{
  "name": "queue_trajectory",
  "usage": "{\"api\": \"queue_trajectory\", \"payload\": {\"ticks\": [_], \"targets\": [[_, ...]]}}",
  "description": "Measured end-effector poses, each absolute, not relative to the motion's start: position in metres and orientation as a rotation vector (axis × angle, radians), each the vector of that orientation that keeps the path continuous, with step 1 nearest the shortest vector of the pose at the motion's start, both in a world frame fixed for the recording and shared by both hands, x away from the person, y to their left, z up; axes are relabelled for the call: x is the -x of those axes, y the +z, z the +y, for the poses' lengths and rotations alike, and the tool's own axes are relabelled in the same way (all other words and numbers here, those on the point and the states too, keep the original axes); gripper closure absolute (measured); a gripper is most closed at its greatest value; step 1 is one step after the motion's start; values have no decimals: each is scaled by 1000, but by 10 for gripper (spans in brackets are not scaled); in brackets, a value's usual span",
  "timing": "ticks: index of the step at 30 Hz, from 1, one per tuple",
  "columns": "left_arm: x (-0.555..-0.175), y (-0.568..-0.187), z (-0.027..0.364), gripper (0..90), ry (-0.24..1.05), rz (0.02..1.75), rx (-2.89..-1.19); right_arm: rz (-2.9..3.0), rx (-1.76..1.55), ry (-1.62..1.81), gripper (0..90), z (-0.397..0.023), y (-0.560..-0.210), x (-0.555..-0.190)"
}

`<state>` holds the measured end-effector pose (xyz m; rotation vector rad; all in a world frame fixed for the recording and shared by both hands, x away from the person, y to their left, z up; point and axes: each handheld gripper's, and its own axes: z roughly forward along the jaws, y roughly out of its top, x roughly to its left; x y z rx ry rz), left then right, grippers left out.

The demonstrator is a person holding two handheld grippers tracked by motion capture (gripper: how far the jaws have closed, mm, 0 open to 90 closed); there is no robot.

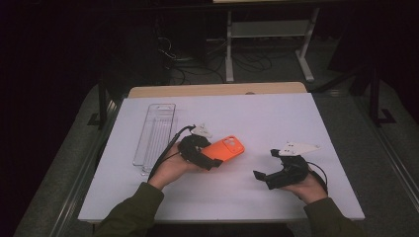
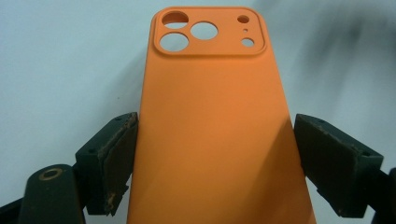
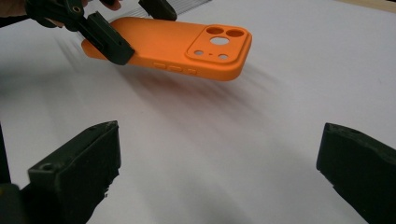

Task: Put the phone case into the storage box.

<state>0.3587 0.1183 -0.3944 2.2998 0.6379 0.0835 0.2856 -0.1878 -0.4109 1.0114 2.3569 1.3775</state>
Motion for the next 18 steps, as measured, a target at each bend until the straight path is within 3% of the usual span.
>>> {"api": "queue_trajectory", "payload": {"ticks": [18], "targets": [[-359, -386, 122, 162, 65, 644, -2265, 2365, -1060, 1337, 0, -178, -416, -290]]}}
